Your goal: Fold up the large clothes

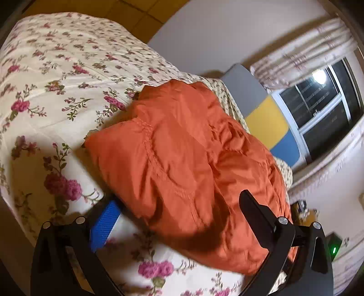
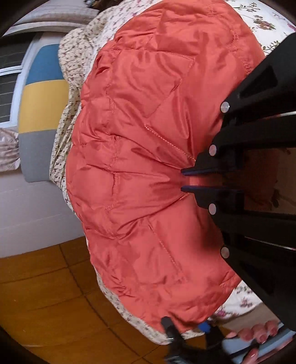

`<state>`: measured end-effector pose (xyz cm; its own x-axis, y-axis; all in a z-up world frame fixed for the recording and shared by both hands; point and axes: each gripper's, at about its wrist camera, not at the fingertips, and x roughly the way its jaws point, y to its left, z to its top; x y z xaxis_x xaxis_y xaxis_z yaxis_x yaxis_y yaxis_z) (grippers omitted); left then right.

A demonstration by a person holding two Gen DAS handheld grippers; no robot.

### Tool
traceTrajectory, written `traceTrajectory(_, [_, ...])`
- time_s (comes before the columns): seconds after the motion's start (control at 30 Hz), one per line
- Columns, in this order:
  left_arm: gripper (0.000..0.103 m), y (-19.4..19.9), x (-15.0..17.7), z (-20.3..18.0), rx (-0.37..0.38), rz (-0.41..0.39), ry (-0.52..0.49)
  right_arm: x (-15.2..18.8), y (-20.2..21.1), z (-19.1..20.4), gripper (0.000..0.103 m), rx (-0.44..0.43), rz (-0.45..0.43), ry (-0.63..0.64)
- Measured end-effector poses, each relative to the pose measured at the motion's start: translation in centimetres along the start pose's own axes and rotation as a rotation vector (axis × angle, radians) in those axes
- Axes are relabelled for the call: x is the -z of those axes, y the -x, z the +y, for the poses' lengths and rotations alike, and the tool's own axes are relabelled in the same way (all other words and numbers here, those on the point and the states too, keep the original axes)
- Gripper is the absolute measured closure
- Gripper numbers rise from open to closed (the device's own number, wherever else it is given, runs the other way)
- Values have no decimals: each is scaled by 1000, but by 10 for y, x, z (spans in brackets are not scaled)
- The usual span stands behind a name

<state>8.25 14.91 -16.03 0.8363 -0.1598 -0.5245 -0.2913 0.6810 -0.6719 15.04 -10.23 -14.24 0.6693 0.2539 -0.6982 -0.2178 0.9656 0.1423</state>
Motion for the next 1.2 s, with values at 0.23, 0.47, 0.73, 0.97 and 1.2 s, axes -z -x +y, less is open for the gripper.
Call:
traceTrajectory(0.23, [3,-6,-7,2,-6,-47,99,7,0,-3,94,-16,-23,-25])
traceTrajectory(0.47, [35,-10,-7,7,13,-28,200,8,6,-12,94,-38,-24,-44])
traceTrajectory(0.73, [76,18,-16,-33,-18,-97,-5,13,6,-10,94,-34,-39,-28])
traceTrajectory(0.97, [76,44,-5,-109,3,-223,-342,15,7,-20,94,-58,-36,-69])
traceTrajectory(1.2, [76,53,19,-172,45,-272,-608,13,7,-32,94,-101,-20,-135])
